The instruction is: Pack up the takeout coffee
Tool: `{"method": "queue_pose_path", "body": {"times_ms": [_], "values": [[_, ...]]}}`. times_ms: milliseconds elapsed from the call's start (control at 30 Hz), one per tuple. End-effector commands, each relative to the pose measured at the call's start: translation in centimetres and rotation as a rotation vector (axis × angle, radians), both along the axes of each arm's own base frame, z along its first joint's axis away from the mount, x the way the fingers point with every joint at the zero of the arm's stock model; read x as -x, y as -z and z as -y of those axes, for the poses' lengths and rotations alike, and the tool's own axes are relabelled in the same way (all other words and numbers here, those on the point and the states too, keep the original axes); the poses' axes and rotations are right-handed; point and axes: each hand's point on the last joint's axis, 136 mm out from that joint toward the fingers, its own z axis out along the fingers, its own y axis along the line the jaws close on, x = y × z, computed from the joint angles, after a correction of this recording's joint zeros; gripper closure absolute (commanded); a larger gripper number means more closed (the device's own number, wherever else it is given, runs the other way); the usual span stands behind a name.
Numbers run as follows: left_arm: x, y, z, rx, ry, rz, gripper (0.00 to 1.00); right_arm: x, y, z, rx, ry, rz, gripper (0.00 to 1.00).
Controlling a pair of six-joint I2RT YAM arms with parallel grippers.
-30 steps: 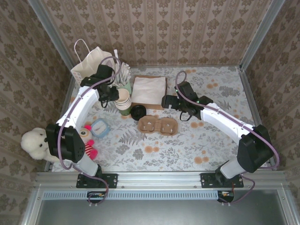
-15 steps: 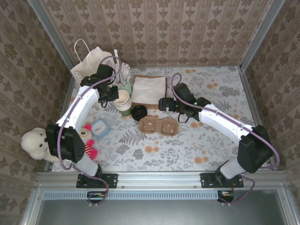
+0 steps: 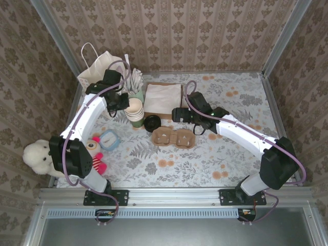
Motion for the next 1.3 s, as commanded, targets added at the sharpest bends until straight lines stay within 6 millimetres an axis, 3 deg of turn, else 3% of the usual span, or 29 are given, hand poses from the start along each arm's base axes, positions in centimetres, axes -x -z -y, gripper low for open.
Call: {"method": "queue_pose_path", "body": {"times_ms": [0,333,667,800,867,1000,1267], "values": [[-0.1,-3.6,0.1,0.081,-0.007,0.112,1.00,-0.5,-1.6,-0.1,0.008,0.013,0.040,0.00],[0.3,-5.6,-0.9,0.165,-0.046,0.180,1.00,-0.2,-1.2,-0.3,0.026,0.013,0.032,0.00],[0.8,-9.7,-2.3,0.187,-0.066,0.291,1.00,0.3,-0.8,-2.2,-0.047,-0.004,-0.008,0.00],[1.1,-8.2,-2.5,0.164,-0.053,0.228,1.00,0.2,0.0,-3.6,-0.066,-0.021,-0.038,0.00],[1.2,-7.0,-2.6,0.156,-0.047,0.191,0.76,0.2,0.1,-3.8,-0.059,-0.020,-0.041,0.00],[1.0,-4.6,-2.3,0.153,0.010,0.136,0.59,0.1,-0.1,-3.9,-0.050,-0.030,-0.034,0.00],[0.1,-0.3,-2.0,0.109,0.050,0.017,0.60,0.1,-0.2,-3.3,-0.014,-0.015,-0.029,0.00]]}}
